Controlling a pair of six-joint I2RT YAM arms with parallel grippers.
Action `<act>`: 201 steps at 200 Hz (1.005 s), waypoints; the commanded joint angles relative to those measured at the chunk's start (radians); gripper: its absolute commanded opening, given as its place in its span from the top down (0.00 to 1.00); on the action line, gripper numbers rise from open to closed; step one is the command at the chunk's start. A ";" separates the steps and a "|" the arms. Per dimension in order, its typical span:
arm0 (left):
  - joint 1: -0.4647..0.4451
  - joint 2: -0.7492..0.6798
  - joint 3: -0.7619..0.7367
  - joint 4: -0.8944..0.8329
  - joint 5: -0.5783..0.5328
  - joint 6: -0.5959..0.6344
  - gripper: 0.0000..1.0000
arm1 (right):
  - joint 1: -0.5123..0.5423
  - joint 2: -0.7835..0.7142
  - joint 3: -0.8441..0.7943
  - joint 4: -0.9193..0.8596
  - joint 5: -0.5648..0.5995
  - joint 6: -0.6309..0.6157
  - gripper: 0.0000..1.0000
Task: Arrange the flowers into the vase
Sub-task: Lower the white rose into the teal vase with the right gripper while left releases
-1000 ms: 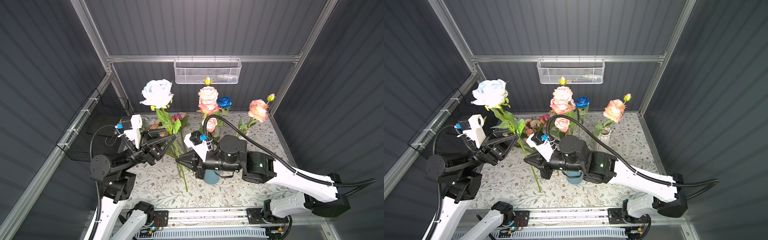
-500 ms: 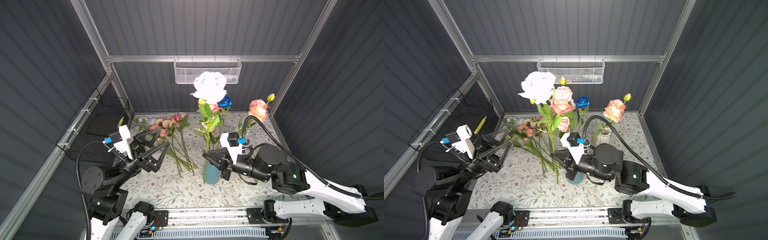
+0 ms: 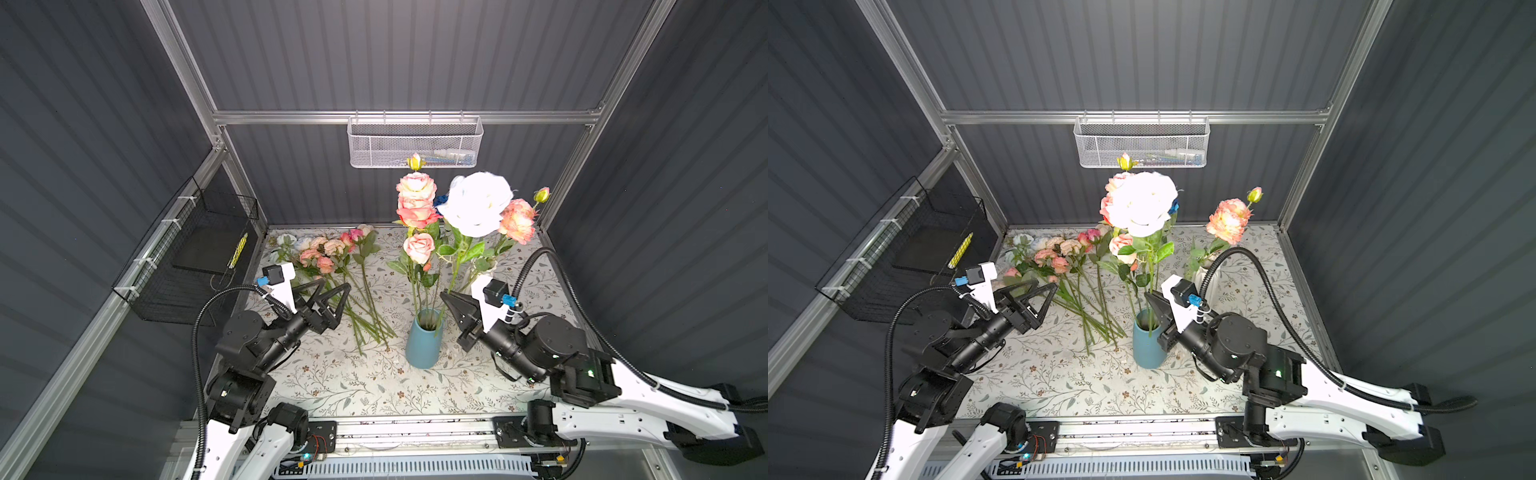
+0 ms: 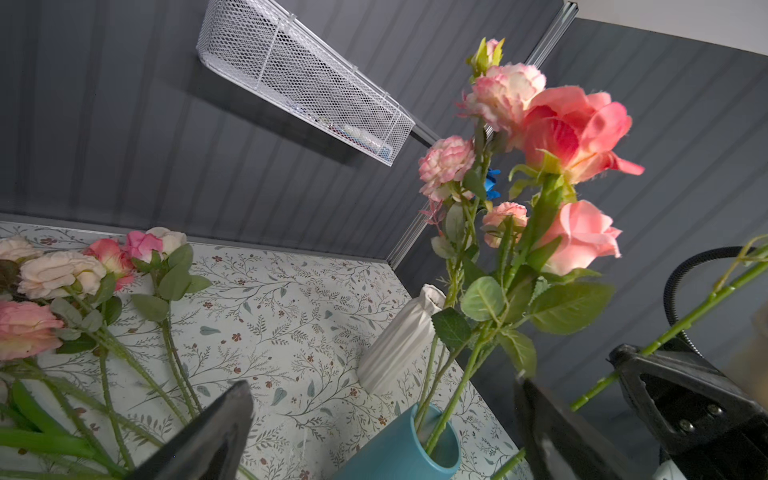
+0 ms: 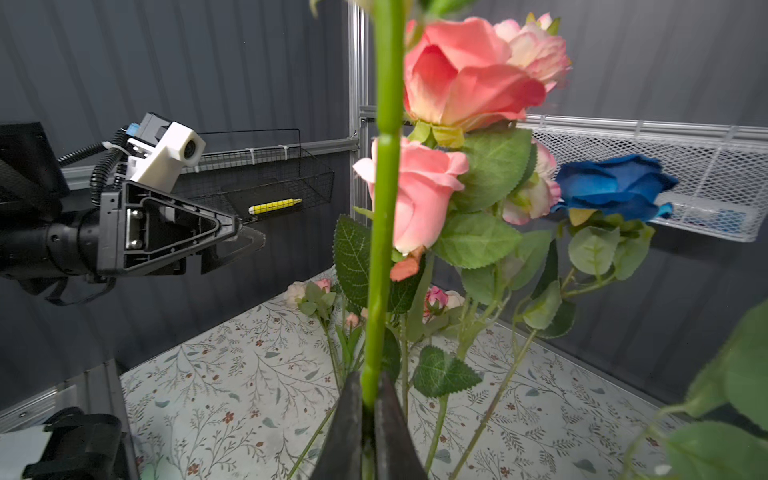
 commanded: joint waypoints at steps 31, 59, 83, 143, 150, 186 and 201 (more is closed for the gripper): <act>-0.005 0.005 -0.049 0.008 -0.022 -0.019 0.00 | -0.097 0.045 -0.075 0.204 -0.012 -0.002 1.00; -0.005 0.008 -0.061 0.006 -0.020 -0.020 0.00 | -0.124 0.045 -0.138 0.183 -0.022 0.078 1.00; -0.005 0.016 -0.072 0.016 -0.020 -0.026 0.00 | -0.125 0.040 -0.178 0.138 -0.029 0.143 1.00; -0.005 0.048 -0.101 0.028 -0.027 -0.047 0.00 | -0.125 -0.020 -0.258 0.029 -0.063 0.332 0.55; -0.005 0.053 -0.103 0.026 -0.030 -0.047 0.00 | -0.125 -0.029 -0.259 0.015 -0.069 0.345 0.50; -0.005 0.080 -0.109 0.012 -0.039 -0.055 0.00 | -0.124 -0.082 -0.266 -0.056 -0.086 0.405 0.35; -0.005 0.089 -0.120 0.013 -0.047 -0.062 0.00 | -0.124 -0.110 -0.278 -0.073 -0.090 0.427 0.32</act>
